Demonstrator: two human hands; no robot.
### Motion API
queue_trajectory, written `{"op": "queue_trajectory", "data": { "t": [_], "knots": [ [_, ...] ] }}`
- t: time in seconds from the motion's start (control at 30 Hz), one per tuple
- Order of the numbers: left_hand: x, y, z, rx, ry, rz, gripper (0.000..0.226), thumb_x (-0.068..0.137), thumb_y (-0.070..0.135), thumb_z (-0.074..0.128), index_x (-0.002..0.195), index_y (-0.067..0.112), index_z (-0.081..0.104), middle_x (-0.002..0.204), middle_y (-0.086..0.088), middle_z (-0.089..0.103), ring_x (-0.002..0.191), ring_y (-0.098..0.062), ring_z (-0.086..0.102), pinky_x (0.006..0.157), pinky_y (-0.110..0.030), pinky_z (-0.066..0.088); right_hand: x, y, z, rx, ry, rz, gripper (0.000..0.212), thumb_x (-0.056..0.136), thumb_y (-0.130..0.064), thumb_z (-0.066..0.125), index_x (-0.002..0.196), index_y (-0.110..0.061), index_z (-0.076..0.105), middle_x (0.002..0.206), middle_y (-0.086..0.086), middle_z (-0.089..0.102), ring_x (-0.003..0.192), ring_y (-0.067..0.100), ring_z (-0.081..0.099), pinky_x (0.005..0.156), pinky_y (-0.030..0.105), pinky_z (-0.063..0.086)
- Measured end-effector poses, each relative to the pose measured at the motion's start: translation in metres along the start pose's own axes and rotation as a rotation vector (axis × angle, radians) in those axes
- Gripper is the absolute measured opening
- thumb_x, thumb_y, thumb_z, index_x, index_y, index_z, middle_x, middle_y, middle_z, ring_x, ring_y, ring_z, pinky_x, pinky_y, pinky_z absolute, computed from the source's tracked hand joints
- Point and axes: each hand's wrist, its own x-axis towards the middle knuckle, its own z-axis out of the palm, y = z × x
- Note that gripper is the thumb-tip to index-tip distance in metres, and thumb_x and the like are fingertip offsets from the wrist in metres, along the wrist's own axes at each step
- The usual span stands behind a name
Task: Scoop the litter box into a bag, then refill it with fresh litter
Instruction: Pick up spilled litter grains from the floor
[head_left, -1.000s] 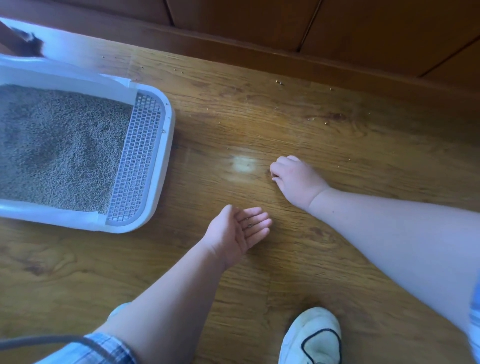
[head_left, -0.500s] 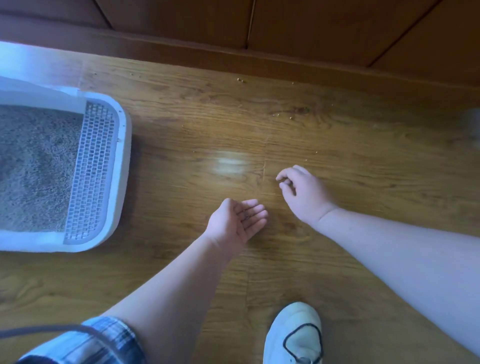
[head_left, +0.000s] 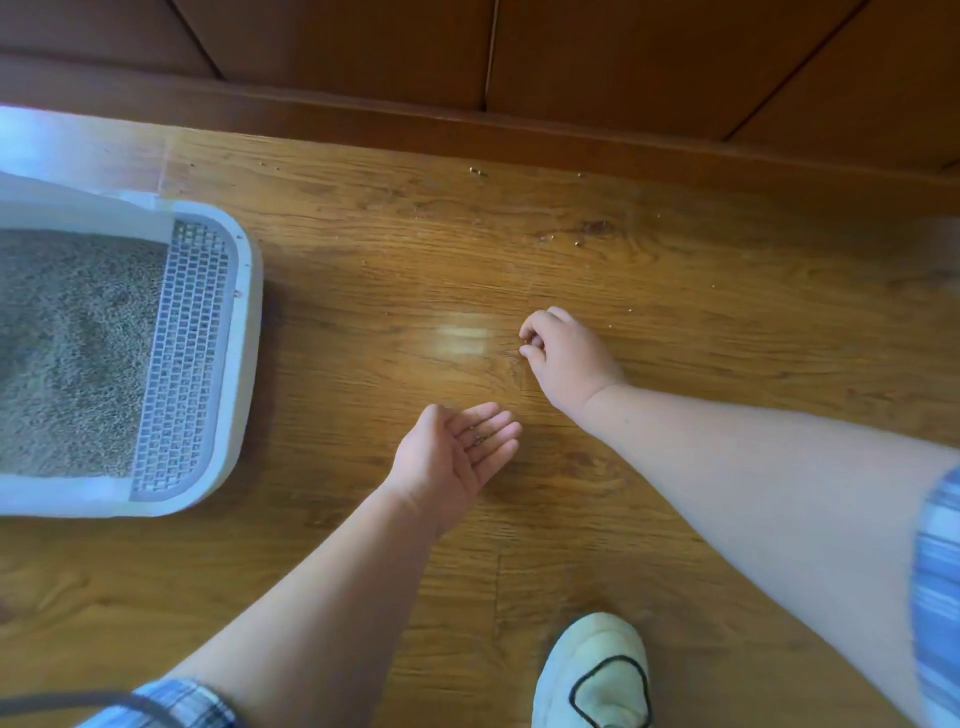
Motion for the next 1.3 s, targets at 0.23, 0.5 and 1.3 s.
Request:
{"op": "queue_trajectory", "data": {
  "t": [0.23,0.5,1.3],
  "knots": [
    [-0.003,0.003,-0.001,-0.034,0.001,0.008,0.045,0.096,0.017,0.028,0.117,-0.007,0.061,0.109,-0.024,0.071,0.098,-0.034,0.072,0.088,-0.042,0.055,0.003,0.001,0.005,-0.071,0.05,0.005,0.015,0.099,-0.019,0.05,0.084,-0.022,0.051,0.093,-0.008,0.049,0.077,0.023,0.054,0.07,0.043,0.051],
    [0.002,0.009,0.013,-0.029,-0.03,0.037,0.045,0.095,0.014,0.029,0.12,-0.007,0.06,0.112,-0.024,0.07,0.102,-0.036,0.07,0.094,-0.044,0.054,-0.009,0.021,-0.015,0.017,0.067,0.032,0.012,0.098,-0.02,0.052,0.089,-0.02,0.061,0.096,-0.009,0.053,0.081,0.016,0.054,0.075,0.034,0.046],
    [-0.002,-0.009,0.035,0.009,-0.03,0.032,0.046,0.099,0.017,0.027,0.118,-0.008,0.06,0.108,-0.025,0.071,0.099,-0.036,0.071,0.089,-0.043,0.056,-0.01,0.048,-0.027,-0.088,0.02,0.134,0.013,0.1,-0.023,0.049,0.087,-0.022,0.054,0.099,-0.01,0.051,0.082,0.016,0.056,0.072,0.035,0.048]
  ]
}}
